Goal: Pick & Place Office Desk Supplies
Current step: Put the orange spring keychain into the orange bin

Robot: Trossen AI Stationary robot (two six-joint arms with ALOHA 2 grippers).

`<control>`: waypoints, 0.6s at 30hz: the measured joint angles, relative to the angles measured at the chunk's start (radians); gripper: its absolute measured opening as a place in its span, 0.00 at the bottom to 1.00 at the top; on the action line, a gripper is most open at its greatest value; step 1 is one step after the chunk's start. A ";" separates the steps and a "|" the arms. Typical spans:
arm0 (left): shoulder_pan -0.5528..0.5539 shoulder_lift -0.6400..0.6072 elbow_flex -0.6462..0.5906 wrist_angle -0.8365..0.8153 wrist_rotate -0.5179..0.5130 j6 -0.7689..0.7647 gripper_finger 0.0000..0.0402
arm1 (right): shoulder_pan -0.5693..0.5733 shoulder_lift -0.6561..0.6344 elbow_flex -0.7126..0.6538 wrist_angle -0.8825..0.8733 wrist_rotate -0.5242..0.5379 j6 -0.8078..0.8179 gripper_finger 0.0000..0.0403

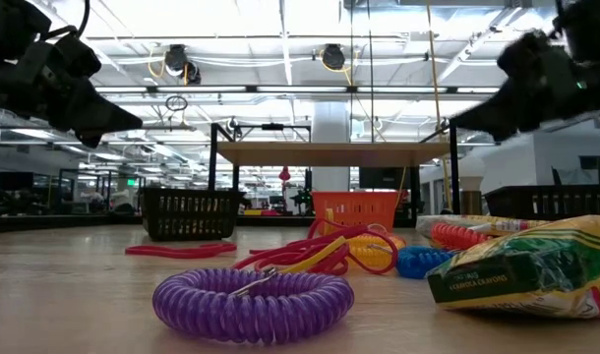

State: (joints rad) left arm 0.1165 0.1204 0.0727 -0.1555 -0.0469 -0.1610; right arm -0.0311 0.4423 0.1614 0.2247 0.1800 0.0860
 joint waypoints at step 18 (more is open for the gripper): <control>-0.001 0.033 0.000 -0.003 -0.004 -0.002 0.03 | 0.199 0.701 0.542 -0.309 0.010 -0.030 0.25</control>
State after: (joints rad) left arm 0.1158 0.1532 0.0727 -0.1581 -0.0506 -0.1634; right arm 0.1677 1.1433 0.7037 -0.0838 0.1898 0.0563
